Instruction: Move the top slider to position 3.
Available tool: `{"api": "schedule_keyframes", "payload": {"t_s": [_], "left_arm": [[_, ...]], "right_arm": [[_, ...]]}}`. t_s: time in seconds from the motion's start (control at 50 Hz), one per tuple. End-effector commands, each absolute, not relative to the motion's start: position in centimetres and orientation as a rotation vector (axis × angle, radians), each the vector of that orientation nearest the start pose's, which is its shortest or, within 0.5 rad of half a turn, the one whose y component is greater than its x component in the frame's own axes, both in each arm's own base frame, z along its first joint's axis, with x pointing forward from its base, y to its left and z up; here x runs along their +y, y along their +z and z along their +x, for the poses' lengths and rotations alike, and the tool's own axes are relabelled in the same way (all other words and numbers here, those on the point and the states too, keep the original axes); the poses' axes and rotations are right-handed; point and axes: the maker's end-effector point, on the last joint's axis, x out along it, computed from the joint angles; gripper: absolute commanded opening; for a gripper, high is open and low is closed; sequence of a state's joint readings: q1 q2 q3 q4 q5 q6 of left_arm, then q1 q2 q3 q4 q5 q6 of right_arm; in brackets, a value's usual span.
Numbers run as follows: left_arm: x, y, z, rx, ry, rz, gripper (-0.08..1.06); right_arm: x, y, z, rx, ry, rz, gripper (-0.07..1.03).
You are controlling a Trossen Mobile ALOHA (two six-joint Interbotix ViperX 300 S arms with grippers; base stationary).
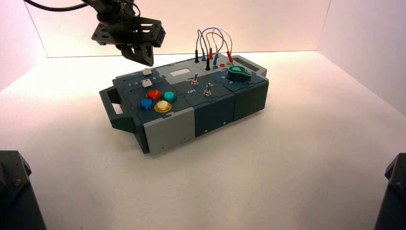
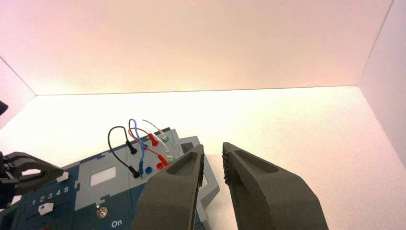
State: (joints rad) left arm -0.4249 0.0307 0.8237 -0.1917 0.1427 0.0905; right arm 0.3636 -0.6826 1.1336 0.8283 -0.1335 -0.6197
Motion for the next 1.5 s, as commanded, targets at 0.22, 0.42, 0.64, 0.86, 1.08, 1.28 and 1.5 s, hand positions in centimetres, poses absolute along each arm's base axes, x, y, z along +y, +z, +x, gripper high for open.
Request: {"api": "schedule_keyframes", "payload": {"t_s": [0.22, 0.42, 0.64, 0.86, 1.08, 1.28, 1.5], "left_arm": [[-16.0, 5.5, 33.8, 0.978, -0.373, 0.112, -0.03], [-16.1, 5.0, 34.1, 0.990, -0.373, 0.117, -0.03], [-16.4, 5.4, 35.0, 0.961, -0.382, 0.130, -0.03], [-16.7, 4.8, 35.5, 0.971, -0.387, 0.142, -0.03], [-16.5, 4.6, 35.3, 0.983, -0.385, 0.142, -0.03], [-15.9, 4.7, 34.7, 0.987, -0.376, 0.138, -0.03], [-14.8, 4.8, 34.5, 0.987, -0.354, 0.127, -0.03]], "right_arm": [[8.6, 21.2, 28.2, 0.350, 0.215, 0.121, 0.24], [8.5, 21.1, 28.2, 0.353, 0.214, 0.120, 0.24], [8.5, 21.2, 28.1, 0.351, 0.215, 0.119, 0.24], [8.5, 21.1, 28.2, 0.352, 0.213, 0.120, 0.24], [8.5, 21.2, 28.2, 0.350, 0.212, 0.120, 0.24], [8.4, 21.1, 28.1, 0.346, 0.205, 0.118, 0.24], [8.4, 21.0, 28.2, 0.348, 0.205, 0.117, 0.24]]}}
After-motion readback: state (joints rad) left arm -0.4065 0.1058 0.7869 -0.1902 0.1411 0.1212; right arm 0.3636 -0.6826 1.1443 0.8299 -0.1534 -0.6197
